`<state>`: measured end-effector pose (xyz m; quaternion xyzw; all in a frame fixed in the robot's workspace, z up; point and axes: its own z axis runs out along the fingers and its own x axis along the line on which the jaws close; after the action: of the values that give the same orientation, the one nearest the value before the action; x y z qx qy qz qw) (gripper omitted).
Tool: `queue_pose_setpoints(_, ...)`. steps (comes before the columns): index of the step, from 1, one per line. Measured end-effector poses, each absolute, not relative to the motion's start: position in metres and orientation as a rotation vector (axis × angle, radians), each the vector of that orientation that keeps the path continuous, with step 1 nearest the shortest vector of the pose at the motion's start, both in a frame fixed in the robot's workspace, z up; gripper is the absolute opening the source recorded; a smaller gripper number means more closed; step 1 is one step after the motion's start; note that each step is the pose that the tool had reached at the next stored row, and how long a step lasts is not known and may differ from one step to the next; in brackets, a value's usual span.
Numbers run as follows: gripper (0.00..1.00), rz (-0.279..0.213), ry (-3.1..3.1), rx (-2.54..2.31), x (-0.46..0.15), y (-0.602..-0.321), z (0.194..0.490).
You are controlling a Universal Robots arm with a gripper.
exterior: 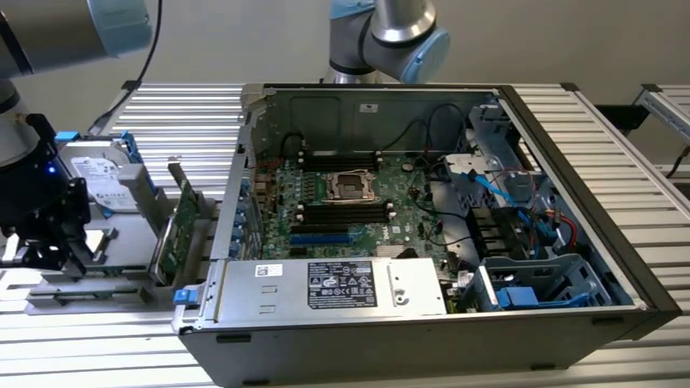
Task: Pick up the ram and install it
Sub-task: 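Pick up the ram and move it above insertion slot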
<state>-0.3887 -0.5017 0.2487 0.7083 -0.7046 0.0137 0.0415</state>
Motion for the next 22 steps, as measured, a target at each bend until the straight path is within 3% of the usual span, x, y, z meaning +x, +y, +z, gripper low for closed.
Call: queue_pose_setpoints(22,0.30,0.037,-2.160,2.171,-0.395,-0.515,0.224)
